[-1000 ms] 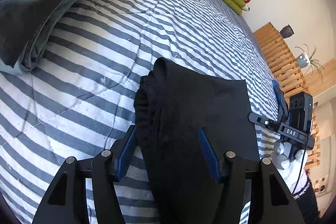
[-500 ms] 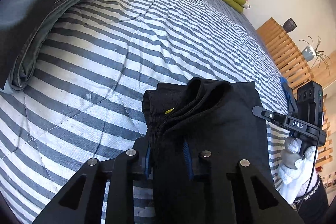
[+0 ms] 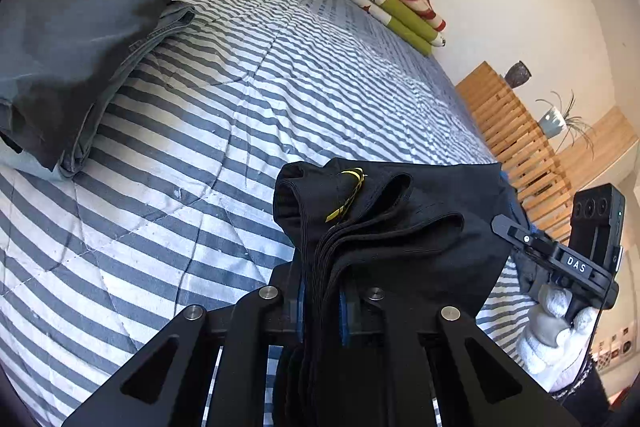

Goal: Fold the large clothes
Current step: 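Grasp the folded black garment with the left tool and lift it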

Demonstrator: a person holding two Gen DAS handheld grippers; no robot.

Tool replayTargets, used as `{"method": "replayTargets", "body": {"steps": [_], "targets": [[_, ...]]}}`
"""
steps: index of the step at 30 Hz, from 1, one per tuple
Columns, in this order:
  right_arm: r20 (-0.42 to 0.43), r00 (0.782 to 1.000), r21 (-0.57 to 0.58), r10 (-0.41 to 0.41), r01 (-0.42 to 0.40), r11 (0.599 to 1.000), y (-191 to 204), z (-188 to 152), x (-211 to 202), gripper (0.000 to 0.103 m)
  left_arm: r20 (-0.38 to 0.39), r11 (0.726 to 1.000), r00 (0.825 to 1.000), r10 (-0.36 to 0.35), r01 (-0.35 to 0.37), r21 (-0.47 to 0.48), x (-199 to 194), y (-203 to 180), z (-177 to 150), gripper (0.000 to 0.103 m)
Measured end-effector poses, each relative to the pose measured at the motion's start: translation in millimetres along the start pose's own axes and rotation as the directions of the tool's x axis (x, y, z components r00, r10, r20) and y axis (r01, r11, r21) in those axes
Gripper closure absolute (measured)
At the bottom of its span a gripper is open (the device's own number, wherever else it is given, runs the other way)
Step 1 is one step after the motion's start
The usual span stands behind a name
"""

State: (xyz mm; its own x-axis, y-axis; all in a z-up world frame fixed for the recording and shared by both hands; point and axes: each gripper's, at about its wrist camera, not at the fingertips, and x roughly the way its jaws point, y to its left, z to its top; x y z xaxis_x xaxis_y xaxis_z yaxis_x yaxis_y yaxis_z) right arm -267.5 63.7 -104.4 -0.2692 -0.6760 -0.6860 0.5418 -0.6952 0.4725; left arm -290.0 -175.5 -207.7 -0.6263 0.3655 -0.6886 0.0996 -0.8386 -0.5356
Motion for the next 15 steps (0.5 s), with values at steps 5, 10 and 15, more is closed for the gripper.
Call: {"method": "replayTargets", "body": {"steps": [5,10,15], "targets": [[0.091,0.996,-0.065,0.009,-0.003,0.998,39,-4,-42,0.099,0.108,0.998,0.994,-0.007,0.000,0.064,-51,-17,1,0.092],[0.156,0.987,-0.175,0.026,0.002,0.984,93,-5,-75,0.099,0.216,0.998,0.976,-0.028,0.015,0.063,-112,-16,6,0.092],[0.204,0.977,-0.271,0.064,-0.007,0.963,149,6,-83,0.099,0.312,0.998,0.950,-0.012,-0.007,0.057,-179,1,18,0.092]]}}
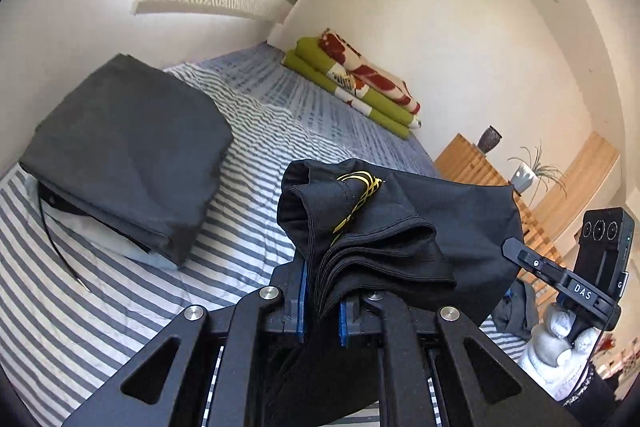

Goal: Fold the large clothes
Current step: 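Grasp the folded black garment with the left tool and lift it, then lower the black garment onto the grey stack and open the left tool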

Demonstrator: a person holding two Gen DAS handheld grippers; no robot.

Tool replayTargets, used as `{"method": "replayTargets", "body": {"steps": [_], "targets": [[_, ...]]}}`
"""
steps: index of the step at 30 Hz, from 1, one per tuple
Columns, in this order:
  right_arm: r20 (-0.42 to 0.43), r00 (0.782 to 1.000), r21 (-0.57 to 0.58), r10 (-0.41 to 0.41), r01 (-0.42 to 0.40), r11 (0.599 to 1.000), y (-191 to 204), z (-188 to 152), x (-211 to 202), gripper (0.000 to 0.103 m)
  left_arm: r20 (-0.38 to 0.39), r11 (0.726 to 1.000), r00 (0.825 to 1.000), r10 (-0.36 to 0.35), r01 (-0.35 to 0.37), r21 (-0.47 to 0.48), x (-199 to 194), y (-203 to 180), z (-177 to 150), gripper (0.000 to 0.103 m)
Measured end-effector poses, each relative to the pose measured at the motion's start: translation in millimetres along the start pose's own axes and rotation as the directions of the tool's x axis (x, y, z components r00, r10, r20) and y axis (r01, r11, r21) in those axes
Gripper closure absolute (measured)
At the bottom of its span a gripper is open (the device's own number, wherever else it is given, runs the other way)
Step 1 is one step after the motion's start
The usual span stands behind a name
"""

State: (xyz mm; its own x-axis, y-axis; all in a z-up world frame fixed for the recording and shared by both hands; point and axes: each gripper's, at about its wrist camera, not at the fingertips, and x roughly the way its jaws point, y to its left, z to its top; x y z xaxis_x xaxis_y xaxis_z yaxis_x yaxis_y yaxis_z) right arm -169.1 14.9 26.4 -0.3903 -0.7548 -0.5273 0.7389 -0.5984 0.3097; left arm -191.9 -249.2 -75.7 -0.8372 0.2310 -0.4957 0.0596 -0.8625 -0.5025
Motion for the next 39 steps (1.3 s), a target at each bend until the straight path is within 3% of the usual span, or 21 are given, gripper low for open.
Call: {"method": "replayTargets", "body": {"steps": [8,15,23,33,36,37,38,39], "targets": [[0.050,0.994,-0.052,0.094,-0.091,0.994,78,45,51,0.099,0.071,0.990,0.988,0.136,-0.138,0.028,-69,57,84,0.092],[0.047,0.993,-0.078,0.112,-0.108,0.991,129,79,133,0.099,0.109,0.966,0.962,0.251,-0.256,0.041,-80,116,156,0.092],[0.020,0.993,0.040,0.118,-0.119,0.992,124,108,230,0.099,0.044,0.952,0.954,0.296,-0.298,0.067,-20,186,214,0.092],[-0.047,0.999,0.112,0.007,-0.002,0.994,76,110,315,0.099,-0.088,0.963,0.960,0.266,-0.262,0.061,86,254,220,0.092],[-0.070,0.997,0.138,-0.025,0.034,0.990,60,111,333,0.099,-0.149,0.948,0.937,0.317,-0.316,0.031,113,272,226,0.076],[-0.103,0.994,0.150,-0.028,0.043,0.988,54,112,344,0.099,-0.167,0.930,0.917,0.362,-0.367,0.005,118,281,231,0.058],[-0.144,0.989,0.171,-0.029,0.054,0.984,47,113,354,0.098,-0.161,0.912,0.901,0.402,-0.410,-0.018,118,289,236,0.053],[-0.173,0.984,0.202,-0.043,0.078,0.976,39,112,361,0.094,-0.146,0.905,0.899,0.412,-0.423,-0.045,115,295,240,0.053]]}}
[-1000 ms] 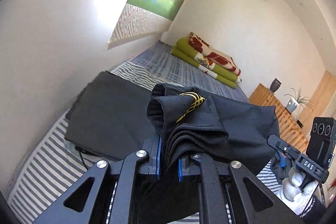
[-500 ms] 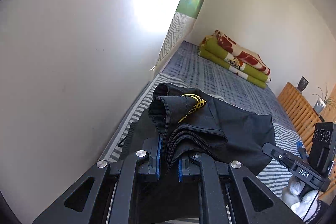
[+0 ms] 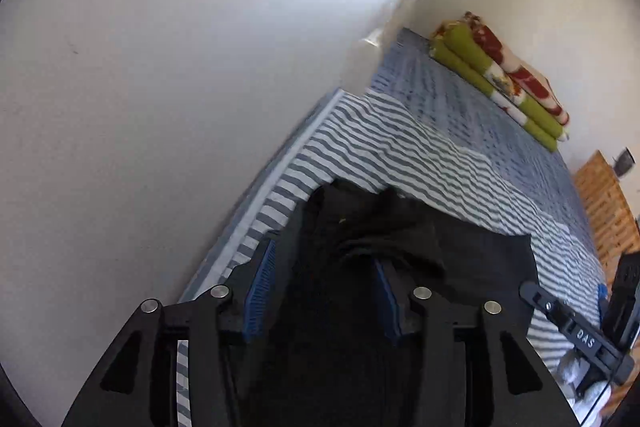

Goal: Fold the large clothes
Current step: 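Lower the black garment onto the grey stack and open the left tool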

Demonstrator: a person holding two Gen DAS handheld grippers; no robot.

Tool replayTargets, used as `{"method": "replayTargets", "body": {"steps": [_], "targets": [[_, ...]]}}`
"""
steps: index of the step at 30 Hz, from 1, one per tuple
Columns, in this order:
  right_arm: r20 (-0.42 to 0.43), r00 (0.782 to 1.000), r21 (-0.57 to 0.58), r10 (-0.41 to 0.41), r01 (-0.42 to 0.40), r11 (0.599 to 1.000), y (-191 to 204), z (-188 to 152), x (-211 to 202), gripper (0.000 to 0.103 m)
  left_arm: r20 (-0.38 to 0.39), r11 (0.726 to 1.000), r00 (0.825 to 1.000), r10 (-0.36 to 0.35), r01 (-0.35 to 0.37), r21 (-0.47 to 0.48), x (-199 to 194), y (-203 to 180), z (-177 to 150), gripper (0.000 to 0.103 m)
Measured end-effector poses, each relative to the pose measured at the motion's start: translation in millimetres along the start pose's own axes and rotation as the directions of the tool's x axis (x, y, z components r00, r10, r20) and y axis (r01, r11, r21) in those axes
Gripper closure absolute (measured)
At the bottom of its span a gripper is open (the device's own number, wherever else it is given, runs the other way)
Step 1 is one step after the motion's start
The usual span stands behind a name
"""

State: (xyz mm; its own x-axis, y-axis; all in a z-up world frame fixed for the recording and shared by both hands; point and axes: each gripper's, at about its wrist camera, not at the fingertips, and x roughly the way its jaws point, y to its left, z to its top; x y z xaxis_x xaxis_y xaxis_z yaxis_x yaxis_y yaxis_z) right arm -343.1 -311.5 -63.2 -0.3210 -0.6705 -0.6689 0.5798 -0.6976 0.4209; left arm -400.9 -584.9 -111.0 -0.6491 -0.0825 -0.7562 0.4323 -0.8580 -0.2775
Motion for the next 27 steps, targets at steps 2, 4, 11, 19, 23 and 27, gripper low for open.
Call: {"method": "replayTargets", "body": {"steps": [2,4,11,19,23,27], "targets": [[-0.025,1.000,0.034,-0.005,0.006,0.999,-10,3,5,0.093,0.039,0.999,0.999,-0.016,0.018,-0.051,-9,12,4,0.053],[-0.008,1.000,0.043,-0.005,0.005,0.999,-14,1,-2,0.083,0.074,0.999,0.997,-0.019,0.021,-0.027,-21,12,2,0.053],[0.042,0.999,0.017,0.024,-0.025,1.000,-21,-22,-43,0.078,0.107,0.986,0.994,-0.036,0.018,0.164,-41,-26,-40,0.054],[-0.046,0.996,-0.165,0.075,-0.082,0.983,24,-89,-50,0.078,-0.005,0.964,0.998,0.068,-0.064,0.258,-6,-40,-91,0.054],[-0.124,0.992,-0.336,-0.014,-0.029,0.941,52,-131,-44,0.078,-0.005,0.964,0.985,0.170,-0.166,0.208,-13,-19,-111,0.052],[-0.187,0.982,-0.357,-0.015,-0.053,0.933,49,-156,-71,0.078,0.004,0.963,0.978,0.209,-0.206,0.176,-41,-11,-132,0.052]]}}
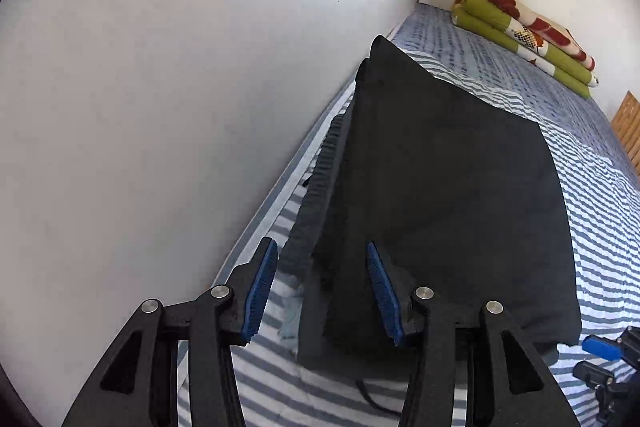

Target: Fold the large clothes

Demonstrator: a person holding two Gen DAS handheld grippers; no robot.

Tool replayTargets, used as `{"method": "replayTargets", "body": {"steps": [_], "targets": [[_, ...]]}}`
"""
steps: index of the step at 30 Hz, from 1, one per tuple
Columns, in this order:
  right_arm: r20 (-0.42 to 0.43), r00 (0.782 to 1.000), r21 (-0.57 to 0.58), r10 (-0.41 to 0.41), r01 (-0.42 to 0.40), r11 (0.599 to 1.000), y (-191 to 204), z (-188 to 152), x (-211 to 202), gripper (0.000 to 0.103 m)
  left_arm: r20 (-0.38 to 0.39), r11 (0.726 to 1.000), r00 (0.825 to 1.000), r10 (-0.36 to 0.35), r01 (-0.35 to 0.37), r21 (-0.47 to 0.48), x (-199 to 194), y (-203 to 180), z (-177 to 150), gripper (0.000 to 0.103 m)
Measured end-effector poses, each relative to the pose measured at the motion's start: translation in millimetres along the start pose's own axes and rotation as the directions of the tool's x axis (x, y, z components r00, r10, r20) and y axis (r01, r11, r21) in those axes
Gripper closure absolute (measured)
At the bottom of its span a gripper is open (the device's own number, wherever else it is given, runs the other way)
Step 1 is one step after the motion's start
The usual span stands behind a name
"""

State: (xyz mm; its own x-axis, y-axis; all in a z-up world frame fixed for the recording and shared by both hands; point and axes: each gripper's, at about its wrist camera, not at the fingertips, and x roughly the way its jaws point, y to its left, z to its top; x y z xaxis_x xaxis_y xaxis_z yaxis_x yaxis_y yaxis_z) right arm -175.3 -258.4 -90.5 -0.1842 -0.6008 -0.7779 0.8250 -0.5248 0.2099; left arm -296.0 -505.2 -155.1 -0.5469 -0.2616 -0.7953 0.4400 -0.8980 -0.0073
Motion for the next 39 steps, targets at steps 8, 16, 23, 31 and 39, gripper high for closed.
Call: {"method": "replayTargets", "body": {"steps": [8,16,23,31,39], "targets": [[0.051,0.998,0.035,-0.046,0.045,0.998,-5,-59,-107,0.078,0.033,0.999,0.999,-0.034,0.033,0.035,-79,-54,-50,0.053],[0.117,0.988,0.114,-0.103,0.090,0.989,-15,-122,-214,0.078,0.122,0.993,0.986,-0.116,0.113,0.032,-186,-153,-109,0.052],[0.170,0.969,0.195,-0.177,0.143,0.970,-37,-178,-304,0.078,0.156,0.982,0.971,-0.178,0.166,0.087,-280,-234,-179,0.051],[0.218,0.941,0.274,-0.260,0.196,0.941,-56,-238,-372,0.076,0.203,0.973,0.955,-0.214,0.190,0.133,-394,-272,-268,0.042],[0.217,0.919,0.297,-0.329,0.259,0.919,-47,-295,-400,0.075,0.232,0.980,0.956,-0.182,0.156,0.124,-471,-258,-361,0.026]]}}
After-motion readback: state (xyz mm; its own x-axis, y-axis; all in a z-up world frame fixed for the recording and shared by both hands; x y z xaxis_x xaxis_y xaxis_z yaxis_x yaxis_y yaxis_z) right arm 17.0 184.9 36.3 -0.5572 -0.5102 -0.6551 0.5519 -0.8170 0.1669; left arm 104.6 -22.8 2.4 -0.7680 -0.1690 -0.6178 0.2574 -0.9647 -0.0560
